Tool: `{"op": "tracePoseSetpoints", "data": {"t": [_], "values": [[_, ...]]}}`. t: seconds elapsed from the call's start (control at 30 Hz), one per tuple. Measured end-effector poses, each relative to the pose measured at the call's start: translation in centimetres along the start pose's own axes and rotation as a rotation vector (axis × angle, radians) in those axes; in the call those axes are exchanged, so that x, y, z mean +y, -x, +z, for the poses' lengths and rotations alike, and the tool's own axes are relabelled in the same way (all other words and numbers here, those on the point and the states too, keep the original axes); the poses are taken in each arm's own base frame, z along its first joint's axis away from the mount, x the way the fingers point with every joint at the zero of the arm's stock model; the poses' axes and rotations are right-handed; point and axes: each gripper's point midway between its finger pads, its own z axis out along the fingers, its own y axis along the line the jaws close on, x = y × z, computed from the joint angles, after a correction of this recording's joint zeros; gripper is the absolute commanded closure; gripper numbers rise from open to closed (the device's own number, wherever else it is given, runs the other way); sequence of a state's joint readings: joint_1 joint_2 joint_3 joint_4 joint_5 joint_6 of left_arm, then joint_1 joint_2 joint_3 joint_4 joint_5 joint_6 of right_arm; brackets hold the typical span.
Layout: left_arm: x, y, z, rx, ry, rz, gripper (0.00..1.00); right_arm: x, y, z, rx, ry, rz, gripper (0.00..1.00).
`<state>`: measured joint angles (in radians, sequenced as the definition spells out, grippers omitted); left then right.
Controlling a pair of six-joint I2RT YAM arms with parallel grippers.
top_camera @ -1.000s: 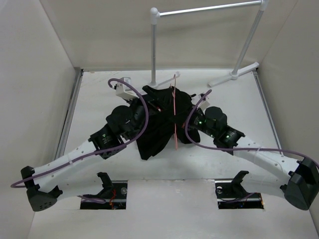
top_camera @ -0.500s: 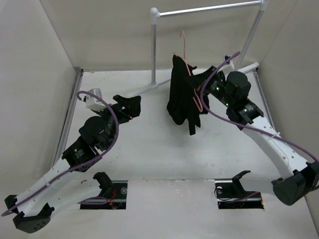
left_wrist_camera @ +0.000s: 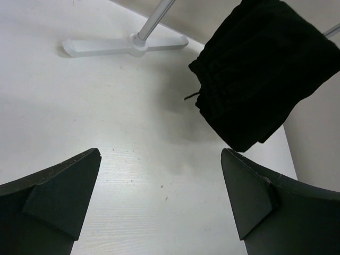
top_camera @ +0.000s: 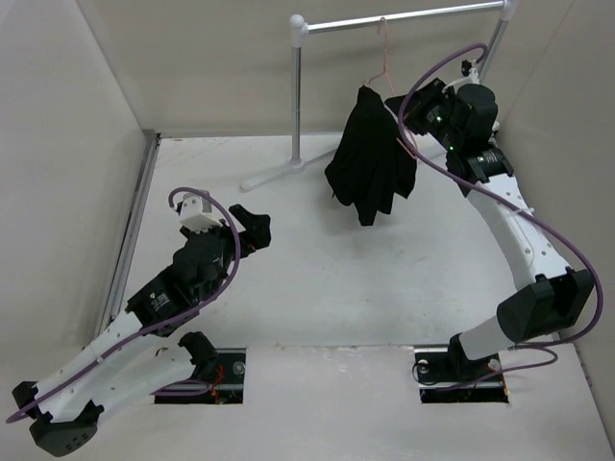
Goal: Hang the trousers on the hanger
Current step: Place the hanger at the clothesline.
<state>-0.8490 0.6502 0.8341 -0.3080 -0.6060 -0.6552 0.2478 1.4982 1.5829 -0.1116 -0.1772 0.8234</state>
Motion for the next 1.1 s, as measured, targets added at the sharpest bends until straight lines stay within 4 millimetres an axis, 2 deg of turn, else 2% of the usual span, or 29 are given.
{"op": "tracePoseSetpoints", "data": {"t": [0.4, 0.57, 0.73, 0.87, 1.1], "values": [[0.2, -2.2, 1.6, 0.072, 0.022, -0.002, 0.00, 0.1, 3.4, -1.2, -0.056, 0.017, 0.010, 0.97], [0.9, -3.0, 2.5, 0.097, 0.041, -0.006, 0.00, -0.3, 6.7, -1.4, -0.116, 0.012, 0.018, 0.97], [1.3, -3.4, 2.8, 0.106, 0.048, -0.020, 0.00, -0.5, 9.5, -0.6, -0.164, 0.018, 0.012, 0.97], [1.6, -3.6, 2.9, 0.108, 0.054, -0.031, 0.00, -2.6, 9.6, 0.9, -0.157, -0.013, 0.021, 0.97], [1.8, -3.3, 3.0, 0.100, 0.061, -0.042, 0.00, -8.1, 7.6, 3.8, -0.092, -0.114, 0.061, 0.96]]}}
